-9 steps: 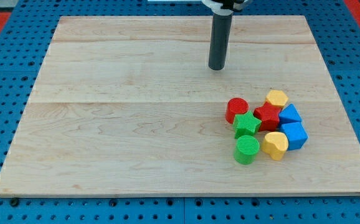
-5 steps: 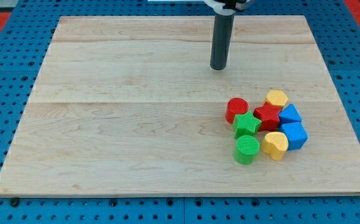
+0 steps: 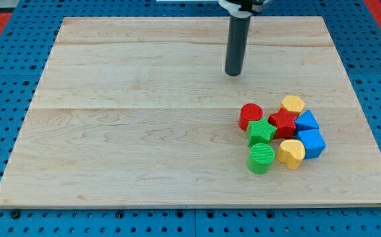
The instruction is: Push red star up a bit
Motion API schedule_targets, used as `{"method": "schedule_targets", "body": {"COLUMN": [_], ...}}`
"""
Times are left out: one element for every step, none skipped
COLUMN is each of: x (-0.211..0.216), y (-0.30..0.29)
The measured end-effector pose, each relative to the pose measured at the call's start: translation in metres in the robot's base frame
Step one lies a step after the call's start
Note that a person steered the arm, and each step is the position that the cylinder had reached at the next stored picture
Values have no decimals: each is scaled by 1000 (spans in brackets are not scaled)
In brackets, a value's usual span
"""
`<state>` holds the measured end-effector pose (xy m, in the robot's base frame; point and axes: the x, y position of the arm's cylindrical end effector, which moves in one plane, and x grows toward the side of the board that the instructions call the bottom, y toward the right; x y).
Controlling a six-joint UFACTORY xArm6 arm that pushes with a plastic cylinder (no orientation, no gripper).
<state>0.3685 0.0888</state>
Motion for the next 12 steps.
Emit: {"method": "schedule_targets", "body": {"x": [7,26,73,109,140,137,118,86,59,55,43,20], "y": [64,148,179,157,128,79,33,4,-44,-32,2,2]}}
